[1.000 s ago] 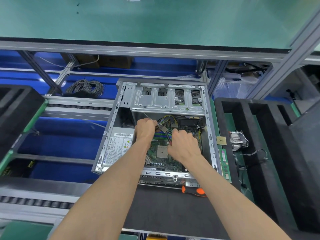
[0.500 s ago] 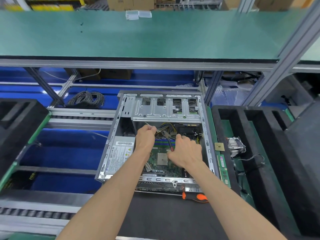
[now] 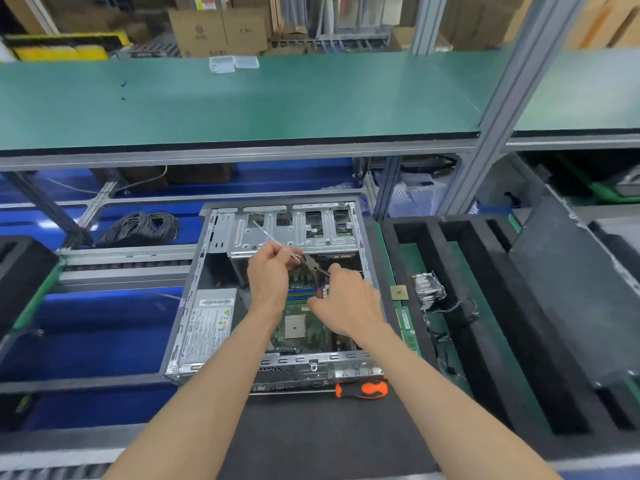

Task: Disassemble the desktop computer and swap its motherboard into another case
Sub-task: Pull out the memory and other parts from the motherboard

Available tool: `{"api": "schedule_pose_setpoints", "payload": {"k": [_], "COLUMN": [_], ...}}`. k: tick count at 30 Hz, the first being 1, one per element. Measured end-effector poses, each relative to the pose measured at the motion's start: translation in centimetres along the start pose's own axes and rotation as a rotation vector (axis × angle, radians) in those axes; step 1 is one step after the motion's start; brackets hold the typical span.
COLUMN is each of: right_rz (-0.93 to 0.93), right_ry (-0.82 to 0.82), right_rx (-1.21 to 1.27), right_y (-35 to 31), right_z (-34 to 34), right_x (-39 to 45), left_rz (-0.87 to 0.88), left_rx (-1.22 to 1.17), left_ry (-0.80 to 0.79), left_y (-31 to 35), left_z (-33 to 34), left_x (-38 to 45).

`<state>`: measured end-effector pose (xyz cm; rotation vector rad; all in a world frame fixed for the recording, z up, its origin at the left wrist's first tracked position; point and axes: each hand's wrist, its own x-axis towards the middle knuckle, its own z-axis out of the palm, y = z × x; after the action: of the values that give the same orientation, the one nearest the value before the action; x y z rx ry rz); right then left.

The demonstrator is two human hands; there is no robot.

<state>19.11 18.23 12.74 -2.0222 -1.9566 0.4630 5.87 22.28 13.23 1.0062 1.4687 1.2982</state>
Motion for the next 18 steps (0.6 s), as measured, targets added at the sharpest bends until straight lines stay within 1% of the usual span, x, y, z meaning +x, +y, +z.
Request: {"api": "schedule_pose_setpoints", "payload": {"k": [2,4,6,7,9,12,15,18], "right_rz": [0.021,0.039,0.035,0.028,0.010,-0.017,-0.031,-0.020], "right_ry": [0.045,0.053,0.034,0.026,0.023,0.025,0.009,0.010], "right_rx": [-0.017,-0.031,-0.051,-0.062,-0.080,-0.071,-0.071,-0.077], "right_y": [0.6,1.5,2.1,2.4,2.7,2.8,2.9,2.8], "right_z": [-1.4,-2.3,-2.5,-2.4,-2.0,-1.6,-1.6,-1.8], "right_x": [0.0,0.0,0.0,-0.1,-0.2,-0.2,-0.1,0.1], "left_rz": [0.076,0.203,0.326,0.351,0.353,0.325,0.258,0.262], "left_rx": [0.057,0.218,0.396,0.461,0.572,0.649,0.630,0.775], "left_ry": [-0.021,-0.081,-0.186,-0.255,-0.383,-0.489,-0.577,-0.715], "left_y": [1.4,3.0,4.7,5.5,6.8,7.7,8.0,8.3], "left_z": [1.6,4.0,7.1,8.8,12.2,15.8,17.6,18.5], "left_x": [0.0,0.2,0.5,0.6,0.7,0.9,1.4,2.1]}}
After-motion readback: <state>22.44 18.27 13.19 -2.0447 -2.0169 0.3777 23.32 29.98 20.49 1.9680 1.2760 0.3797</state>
